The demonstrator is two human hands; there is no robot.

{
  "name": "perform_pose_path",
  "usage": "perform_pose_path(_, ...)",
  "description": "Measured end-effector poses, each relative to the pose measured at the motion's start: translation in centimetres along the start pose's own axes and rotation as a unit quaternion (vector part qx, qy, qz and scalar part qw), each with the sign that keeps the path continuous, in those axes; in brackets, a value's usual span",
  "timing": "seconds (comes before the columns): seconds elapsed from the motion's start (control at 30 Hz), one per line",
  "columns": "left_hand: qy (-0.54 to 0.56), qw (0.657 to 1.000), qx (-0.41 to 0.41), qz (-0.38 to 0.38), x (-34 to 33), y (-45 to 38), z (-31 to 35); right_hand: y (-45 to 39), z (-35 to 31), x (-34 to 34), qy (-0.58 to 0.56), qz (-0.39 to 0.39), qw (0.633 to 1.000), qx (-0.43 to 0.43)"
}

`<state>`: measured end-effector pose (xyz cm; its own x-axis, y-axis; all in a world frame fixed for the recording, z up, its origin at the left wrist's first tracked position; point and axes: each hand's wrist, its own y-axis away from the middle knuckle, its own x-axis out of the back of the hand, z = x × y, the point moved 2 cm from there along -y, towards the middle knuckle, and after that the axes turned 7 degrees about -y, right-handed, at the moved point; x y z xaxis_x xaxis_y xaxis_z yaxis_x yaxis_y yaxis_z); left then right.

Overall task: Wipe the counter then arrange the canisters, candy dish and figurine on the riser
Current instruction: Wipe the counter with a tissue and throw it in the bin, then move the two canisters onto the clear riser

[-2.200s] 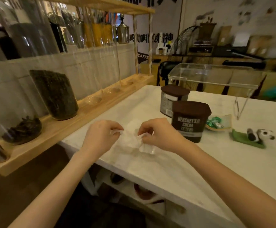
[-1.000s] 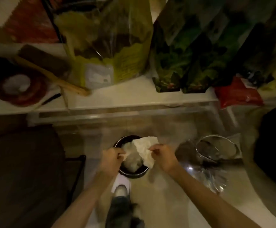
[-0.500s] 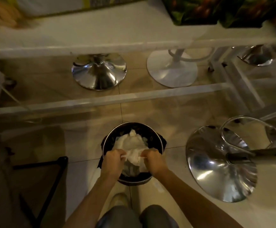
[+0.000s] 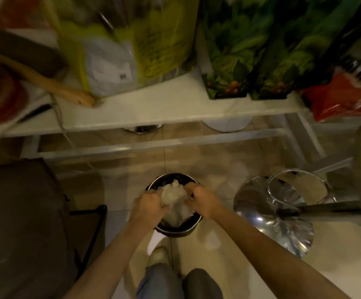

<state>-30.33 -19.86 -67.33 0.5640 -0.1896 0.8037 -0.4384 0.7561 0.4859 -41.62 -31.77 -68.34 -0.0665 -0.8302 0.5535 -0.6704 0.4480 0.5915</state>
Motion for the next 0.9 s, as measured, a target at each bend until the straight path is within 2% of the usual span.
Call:
perform_pose_path(0.07, 0.025, 1.0, -0.001, -0.008, 4.2, 2.5, 1.5, 2.8, -3.1, 3.1, -0.024, 0.006, 1.0, 0.009)
perform_pose_path(0.17, 0.006, 1.0, 0.004, -0.011, 11.0, 6.8, 4.2, 7.8, -8.2, 8.0, -0.005, 0.012, 0.999, 0.043)
perform_pose_path(0.3, -0.085, 0.995, -0.028, 0.037, 20.1, 12.5, 7.8, 14.4, -15.1, 14.3, 0.053, 0.013, 0.995, 0.08)
perform_pose_path(0.37, -0.115, 0.993, -0.018, 0.031, 24.5, 15.1, 9.3, 17.4, -18.4, 17.1, 0.089, 0.005, 0.992, 0.087)
perform_pose_path(0.53, -0.133, 0.99, -0.009, 0.05, 34.0, 21.0, 11.8, 24.1, -26.0, 22.9, 0.168, 0.014, 0.977, 0.128)
perform_pose_path(0.63, -0.102, 0.992, -0.002, 0.079, 39.3, 24.6, 12.8, 28.0, -30.2, 26.0, 0.204, 0.02, 0.964, 0.167)
perform_pose_path(0.77, -0.023, 0.992, -0.033, 0.121, 45.7, 29.1, 13.2, 31.8, -34.9, 29.4, 0.227, 0.035, 0.946, 0.23)
perform_pose_path(0.9, 0.005, 0.984, -0.019, 0.176, 51.0, 32.4, 13.5, 34.1, -39.1, 31.6, 0.2, 0.066, 0.94, 0.27)
